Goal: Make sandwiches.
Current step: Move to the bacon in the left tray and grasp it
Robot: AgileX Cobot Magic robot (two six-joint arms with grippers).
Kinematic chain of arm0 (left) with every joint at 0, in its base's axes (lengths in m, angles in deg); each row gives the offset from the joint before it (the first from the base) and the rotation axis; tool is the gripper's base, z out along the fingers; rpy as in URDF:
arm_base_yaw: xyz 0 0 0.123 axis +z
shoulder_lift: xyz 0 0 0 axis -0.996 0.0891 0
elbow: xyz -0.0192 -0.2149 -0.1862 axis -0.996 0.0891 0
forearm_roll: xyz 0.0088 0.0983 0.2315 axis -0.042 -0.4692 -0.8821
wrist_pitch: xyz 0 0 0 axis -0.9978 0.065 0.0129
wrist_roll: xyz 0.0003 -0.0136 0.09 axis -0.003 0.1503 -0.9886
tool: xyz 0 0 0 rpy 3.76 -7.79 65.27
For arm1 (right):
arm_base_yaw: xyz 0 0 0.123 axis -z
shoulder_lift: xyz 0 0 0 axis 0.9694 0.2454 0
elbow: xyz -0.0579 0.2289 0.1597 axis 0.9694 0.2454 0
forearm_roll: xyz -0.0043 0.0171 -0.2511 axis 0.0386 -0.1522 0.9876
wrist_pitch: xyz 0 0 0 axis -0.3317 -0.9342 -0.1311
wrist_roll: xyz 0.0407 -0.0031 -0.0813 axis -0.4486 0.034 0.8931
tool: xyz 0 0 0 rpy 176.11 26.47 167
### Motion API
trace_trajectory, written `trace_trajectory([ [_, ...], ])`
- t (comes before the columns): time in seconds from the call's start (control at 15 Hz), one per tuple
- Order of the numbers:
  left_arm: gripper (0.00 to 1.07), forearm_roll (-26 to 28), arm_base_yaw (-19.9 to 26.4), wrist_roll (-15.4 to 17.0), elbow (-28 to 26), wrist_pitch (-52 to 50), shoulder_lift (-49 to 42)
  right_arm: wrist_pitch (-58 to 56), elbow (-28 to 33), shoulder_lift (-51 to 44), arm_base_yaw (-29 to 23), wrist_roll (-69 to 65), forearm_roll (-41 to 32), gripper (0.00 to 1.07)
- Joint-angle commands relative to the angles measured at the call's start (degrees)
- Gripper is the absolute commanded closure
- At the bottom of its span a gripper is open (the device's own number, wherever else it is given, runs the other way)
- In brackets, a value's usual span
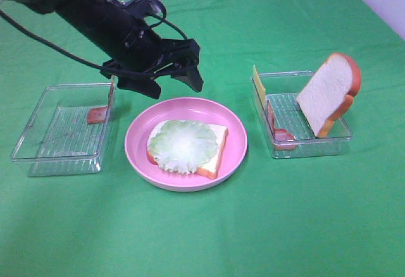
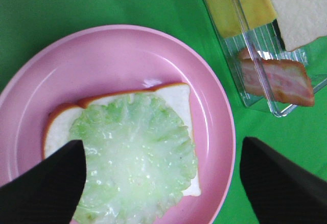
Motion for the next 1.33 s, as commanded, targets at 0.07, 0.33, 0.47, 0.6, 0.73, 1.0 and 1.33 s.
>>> trace_trajectory([
  [0.07,0.28,-11.46,-0.17,10.49,-5.84,6.53,-0.11,0.57,0.11,-0.92,0.29,-0.52,0.00,0.34],
  [0.33,0.28,-26.99,-0.17,21.60,-14.15,15.81,-0.11,0.57,0.11,-0.92,0.29,-0.52,0.00,0.34],
  [0.47,0.28,-36.61,-0.17,25.55,-15.47,18.68,0.11,0.57,0.11,-0.92,0.29,-0.52,0.00,0.34],
  [0.6,0.28,-40.39,-0.17,28.30,-15.36,18.79,1.03,0.57,0.11,-0.92,0.29,-0.52,0.00,0.34],
  [0.73,0.28,-41.37,0.00,28.42,-15.36,19.42,2.58,0.57,0.11,-0.92,0.29,-0.52,0.00,0.34],
  [1.0,0.28,-41.65,2.58,31.11,-15.36,19.19,6.99,0.57,0.11,-0.86,0.29,-0.52,-0.06,0.34],
  [1.33,0.37,-41.65,2.81,31.11,-15.36,15.18,11.06,0.57,0.11,-0.86,0.29,-0.52,0.00,0.34],
])
